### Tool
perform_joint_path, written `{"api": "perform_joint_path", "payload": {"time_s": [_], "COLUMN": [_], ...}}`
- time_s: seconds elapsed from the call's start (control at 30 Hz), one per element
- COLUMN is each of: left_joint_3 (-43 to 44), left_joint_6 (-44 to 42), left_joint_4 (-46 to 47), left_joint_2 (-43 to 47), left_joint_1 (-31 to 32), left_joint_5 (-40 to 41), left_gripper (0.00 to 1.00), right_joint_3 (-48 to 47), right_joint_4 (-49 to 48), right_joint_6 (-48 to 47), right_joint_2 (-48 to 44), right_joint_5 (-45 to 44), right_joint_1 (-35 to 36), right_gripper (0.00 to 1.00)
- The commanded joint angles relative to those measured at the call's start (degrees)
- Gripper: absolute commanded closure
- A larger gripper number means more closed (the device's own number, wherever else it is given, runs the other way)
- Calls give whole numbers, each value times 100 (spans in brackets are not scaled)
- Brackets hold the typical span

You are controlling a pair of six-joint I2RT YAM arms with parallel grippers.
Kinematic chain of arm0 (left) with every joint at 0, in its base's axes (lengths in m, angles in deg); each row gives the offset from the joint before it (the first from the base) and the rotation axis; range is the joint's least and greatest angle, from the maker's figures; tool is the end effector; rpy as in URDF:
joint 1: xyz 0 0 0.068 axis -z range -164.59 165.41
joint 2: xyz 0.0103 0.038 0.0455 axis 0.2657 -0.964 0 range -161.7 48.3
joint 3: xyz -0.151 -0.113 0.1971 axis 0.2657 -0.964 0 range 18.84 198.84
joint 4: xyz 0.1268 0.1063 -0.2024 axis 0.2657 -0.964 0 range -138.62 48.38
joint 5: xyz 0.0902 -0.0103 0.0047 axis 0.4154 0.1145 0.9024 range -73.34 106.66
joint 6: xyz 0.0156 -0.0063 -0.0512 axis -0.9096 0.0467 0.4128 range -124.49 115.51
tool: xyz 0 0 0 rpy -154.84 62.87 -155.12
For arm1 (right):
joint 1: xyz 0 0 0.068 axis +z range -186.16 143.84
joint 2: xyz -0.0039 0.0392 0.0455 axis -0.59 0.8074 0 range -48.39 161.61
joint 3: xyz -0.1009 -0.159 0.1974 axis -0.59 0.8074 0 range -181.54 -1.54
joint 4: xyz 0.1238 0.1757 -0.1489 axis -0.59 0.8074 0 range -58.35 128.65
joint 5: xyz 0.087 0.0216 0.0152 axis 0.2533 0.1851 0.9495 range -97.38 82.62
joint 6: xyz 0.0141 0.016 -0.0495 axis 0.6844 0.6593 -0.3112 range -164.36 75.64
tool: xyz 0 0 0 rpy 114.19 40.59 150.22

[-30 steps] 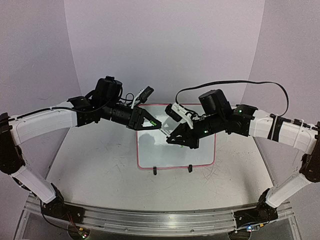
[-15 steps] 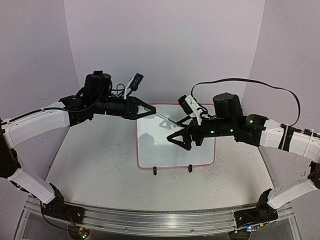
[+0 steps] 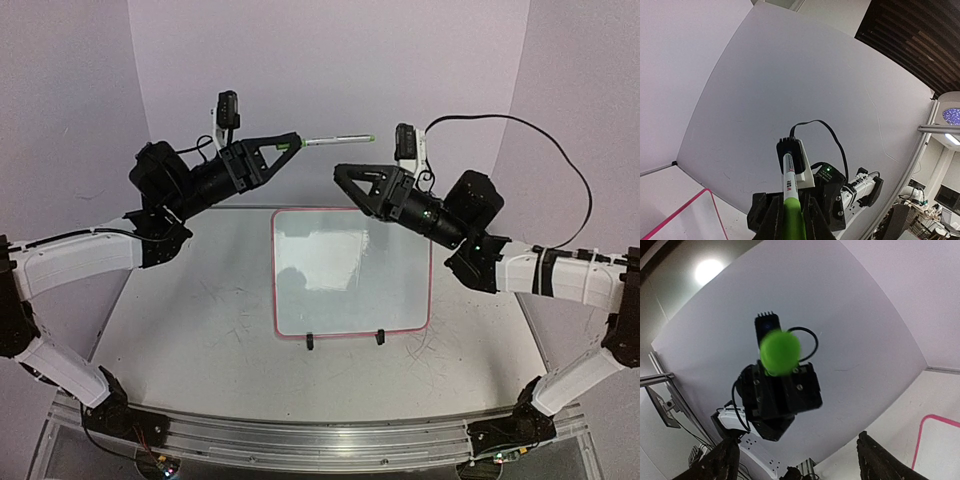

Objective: Write a sentence on the whiteboard
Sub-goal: Open the pen cap from the whiteboard marker.

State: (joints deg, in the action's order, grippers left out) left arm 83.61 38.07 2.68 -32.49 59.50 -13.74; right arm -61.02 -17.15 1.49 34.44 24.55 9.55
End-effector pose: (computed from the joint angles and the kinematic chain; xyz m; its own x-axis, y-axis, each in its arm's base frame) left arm 0.2187 -0.2370 0.4138 -0.3718 -0.4521 -0.8108 0.9079 0.0049 -0.4191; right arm 0.2169 0.2493 0.3782 -0.4662 0.3941 -0.7920 -0.8707 -0.0460 0.4897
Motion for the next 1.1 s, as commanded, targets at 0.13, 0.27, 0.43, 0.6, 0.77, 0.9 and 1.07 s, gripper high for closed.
{"api": "perform_joint_path", "payload": {"time_s": [0.13, 0.27, 0.43, 0.6, 0.77, 0.9, 1.07], "left_joint_3": [-45, -108, -161, -151, -99, -125, -144], "left_joint_6": [559, 572, 539, 533, 562, 565, 549], "left_joint_4": [1278, 1317, 1329, 1328, 1329, 1326, 1322], "left_joint_2": [-148, -181, -203, -271, -370, -382, -386], "left_joint_1": [262, 283, 285, 283, 293, 291, 290], "left_joint_5": [-102, -105, -79, -65, -152, -192, -216], "left_gripper": [100, 100, 100, 100, 100, 100, 100], "right_joint_3": [-660, -711, -739, -895, -981, -1004, -1036], "right_joint_4": [-2344, -2422, -2137, -1775, -1524, -1145, -858], "right_joint_6": [833, 584, 113, -185, -397, -619, -789], "right_joint_2": [760, 800, 683, 689, 665, 613, 576], "right_joint_5": [299, 160, -79, -116, -173, -256, -129], "right_joint_1": [64, 168, 258, 341, 351, 349, 348], "right_gripper": [39, 45, 54, 55, 60, 66, 72]}}
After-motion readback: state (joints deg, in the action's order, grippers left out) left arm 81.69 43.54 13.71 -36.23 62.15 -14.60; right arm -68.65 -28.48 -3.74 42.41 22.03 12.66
